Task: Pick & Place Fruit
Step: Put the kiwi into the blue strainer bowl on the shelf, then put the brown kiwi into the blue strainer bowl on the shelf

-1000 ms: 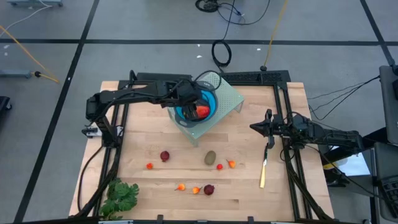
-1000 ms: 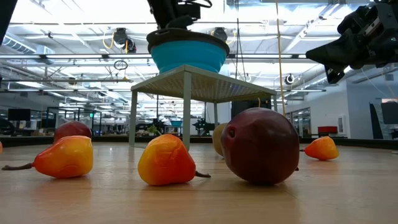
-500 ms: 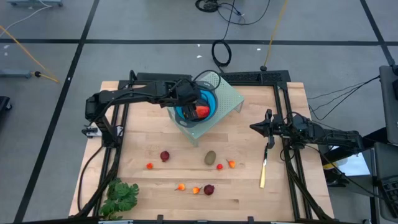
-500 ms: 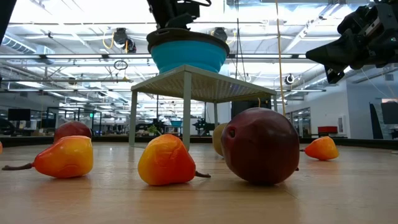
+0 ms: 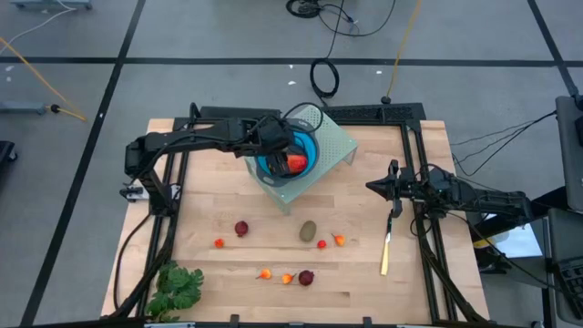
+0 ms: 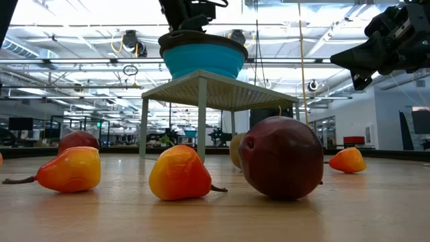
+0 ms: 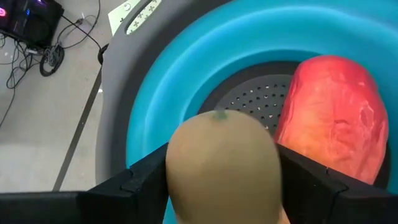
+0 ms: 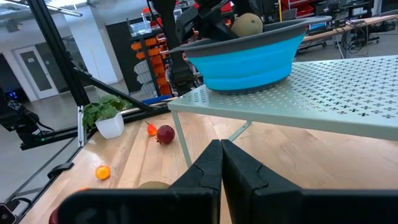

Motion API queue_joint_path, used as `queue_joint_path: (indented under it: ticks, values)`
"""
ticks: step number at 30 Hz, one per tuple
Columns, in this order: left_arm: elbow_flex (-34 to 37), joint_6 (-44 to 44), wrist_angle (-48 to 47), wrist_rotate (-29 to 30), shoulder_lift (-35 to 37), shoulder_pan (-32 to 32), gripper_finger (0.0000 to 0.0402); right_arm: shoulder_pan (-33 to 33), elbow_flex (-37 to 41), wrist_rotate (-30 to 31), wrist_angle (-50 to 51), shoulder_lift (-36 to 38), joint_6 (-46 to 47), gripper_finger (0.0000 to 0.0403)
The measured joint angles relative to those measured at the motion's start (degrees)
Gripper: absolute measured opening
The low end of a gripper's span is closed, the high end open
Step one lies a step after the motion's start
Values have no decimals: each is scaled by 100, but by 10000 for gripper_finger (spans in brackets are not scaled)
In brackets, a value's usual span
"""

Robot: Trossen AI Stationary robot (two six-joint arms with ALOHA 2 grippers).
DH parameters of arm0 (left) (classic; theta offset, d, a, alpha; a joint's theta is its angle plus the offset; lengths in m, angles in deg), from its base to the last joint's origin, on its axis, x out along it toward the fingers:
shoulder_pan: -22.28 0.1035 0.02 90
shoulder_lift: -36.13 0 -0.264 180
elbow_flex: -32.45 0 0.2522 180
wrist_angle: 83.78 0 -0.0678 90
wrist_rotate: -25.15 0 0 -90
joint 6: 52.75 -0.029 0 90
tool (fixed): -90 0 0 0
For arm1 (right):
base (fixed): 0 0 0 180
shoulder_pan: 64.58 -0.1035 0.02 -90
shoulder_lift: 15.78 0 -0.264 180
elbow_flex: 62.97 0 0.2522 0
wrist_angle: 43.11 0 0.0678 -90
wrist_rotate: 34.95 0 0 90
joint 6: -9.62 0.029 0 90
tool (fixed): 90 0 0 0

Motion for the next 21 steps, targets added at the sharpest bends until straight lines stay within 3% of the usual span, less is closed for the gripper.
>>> queue_joint_path:
  ticks: [14, 21]
  values:
    - [-32, -205, -45, 59, 65, 0, 289, 0, 0, -2, 0, 0, 0, 0]
    - [-795, -27, -262, 81, 145, -71, 285, 1, 0, -4, -7, 1, 1, 0]
